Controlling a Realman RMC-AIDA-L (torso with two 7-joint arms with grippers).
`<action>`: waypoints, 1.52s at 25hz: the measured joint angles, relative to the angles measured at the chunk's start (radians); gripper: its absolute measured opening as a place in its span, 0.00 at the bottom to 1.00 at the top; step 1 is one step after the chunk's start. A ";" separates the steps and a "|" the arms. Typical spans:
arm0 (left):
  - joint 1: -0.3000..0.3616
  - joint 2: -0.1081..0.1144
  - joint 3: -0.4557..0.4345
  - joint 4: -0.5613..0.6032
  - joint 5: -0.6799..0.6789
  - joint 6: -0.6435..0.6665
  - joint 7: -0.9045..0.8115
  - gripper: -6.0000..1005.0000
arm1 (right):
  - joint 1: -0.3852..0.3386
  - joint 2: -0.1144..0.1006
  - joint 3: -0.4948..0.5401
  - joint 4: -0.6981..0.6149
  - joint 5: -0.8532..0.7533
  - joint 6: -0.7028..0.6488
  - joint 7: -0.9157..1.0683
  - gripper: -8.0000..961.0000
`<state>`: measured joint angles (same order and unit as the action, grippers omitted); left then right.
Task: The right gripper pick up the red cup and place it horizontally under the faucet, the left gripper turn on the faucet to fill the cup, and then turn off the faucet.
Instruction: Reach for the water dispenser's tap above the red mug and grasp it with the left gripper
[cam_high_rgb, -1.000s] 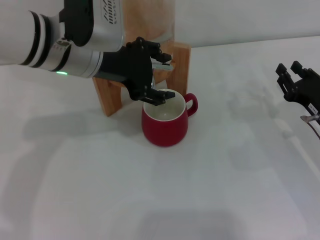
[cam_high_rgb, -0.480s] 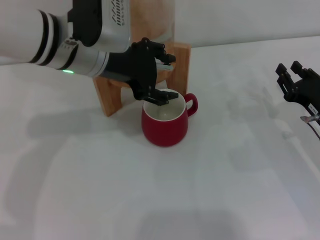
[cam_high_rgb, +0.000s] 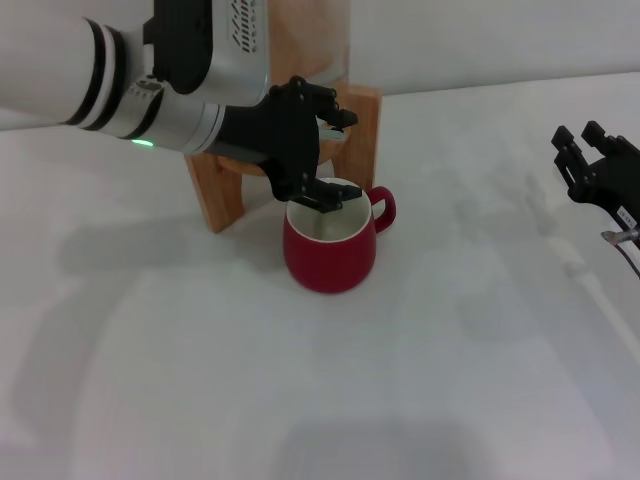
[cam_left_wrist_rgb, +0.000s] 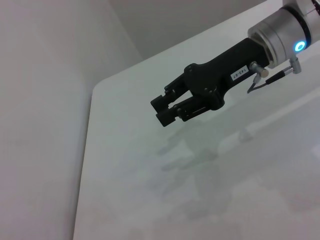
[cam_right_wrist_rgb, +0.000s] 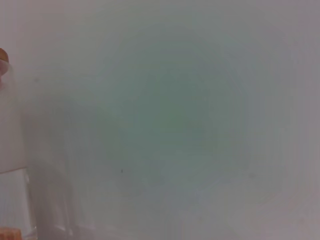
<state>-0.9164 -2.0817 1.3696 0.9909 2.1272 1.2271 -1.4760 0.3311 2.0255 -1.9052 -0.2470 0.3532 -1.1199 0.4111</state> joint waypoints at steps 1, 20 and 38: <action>0.000 0.000 0.000 0.000 0.000 0.000 0.000 0.78 | 0.000 0.000 0.000 0.000 0.000 0.000 0.000 0.40; 0.036 0.001 0.000 0.048 0.005 0.023 -0.027 0.78 | 0.001 -0.001 0.000 0.000 0.000 0.000 0.000 0.40; 0.037 0.003 -0.007 0.057 0.005 0.059 -0.048 0.78 | 0.003 -0.001 0.000 0.000 0.000 0.000 0.000 0.40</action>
<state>-0.8789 -2.0786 1.3629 1.0476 2.1326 1.2858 -1.5236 0.3337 2.0248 -1.9052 -0.2469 0.3527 -1.1198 0.4111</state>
